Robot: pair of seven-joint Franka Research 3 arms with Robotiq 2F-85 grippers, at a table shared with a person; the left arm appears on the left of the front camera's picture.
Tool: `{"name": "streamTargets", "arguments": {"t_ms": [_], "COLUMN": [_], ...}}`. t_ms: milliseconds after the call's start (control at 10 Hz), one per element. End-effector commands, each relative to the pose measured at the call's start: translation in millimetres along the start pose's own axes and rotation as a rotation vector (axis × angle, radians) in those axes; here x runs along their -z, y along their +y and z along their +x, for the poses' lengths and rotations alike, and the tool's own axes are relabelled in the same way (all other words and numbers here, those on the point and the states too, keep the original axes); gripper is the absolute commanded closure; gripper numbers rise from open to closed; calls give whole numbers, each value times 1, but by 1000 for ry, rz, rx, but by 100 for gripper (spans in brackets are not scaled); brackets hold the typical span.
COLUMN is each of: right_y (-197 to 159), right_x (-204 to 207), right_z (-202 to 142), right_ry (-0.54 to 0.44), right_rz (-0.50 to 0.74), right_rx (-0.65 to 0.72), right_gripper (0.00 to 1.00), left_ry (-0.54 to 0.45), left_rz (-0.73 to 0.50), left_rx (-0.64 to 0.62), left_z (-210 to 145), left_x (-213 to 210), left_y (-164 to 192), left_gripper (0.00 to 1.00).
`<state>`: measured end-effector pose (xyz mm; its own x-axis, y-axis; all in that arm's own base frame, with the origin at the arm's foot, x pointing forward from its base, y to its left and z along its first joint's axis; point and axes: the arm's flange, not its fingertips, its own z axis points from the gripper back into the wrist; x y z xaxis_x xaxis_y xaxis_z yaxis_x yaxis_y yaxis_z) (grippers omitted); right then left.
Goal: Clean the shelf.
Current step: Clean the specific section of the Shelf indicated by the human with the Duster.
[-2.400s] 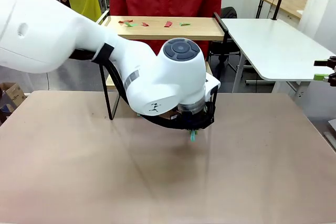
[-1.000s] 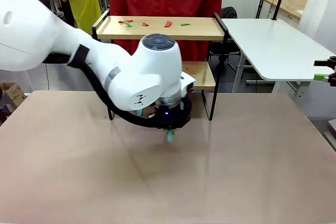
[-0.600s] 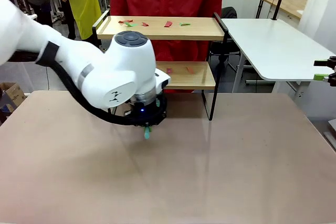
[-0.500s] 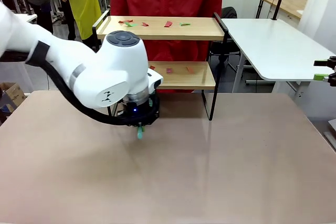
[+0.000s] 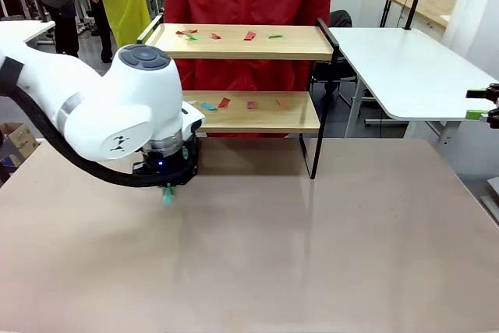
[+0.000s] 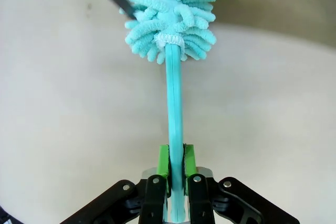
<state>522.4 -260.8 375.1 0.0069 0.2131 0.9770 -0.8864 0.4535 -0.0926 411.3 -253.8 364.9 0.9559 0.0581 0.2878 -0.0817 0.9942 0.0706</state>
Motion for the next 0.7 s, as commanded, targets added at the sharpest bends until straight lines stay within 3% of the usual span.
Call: {"name": "streamTargets", "arguments": {"t_ms": [0, 600], "right_y": [1, 1], "right_x": [1, 1], "right_z": [3, 3], "right_ry": [1, 1], "right_rz": [2, 2], "right_rx": [-4, -4], "right_gripper": [0, 0], "left_ry": [-44, -48], "left_rz": [79, 42], "left_rx": [-8, 23], "left_z": [-8, -8], "left_x": [-6, -10], "left_y": [15, 8], "left_gripper": [87, 87]}}
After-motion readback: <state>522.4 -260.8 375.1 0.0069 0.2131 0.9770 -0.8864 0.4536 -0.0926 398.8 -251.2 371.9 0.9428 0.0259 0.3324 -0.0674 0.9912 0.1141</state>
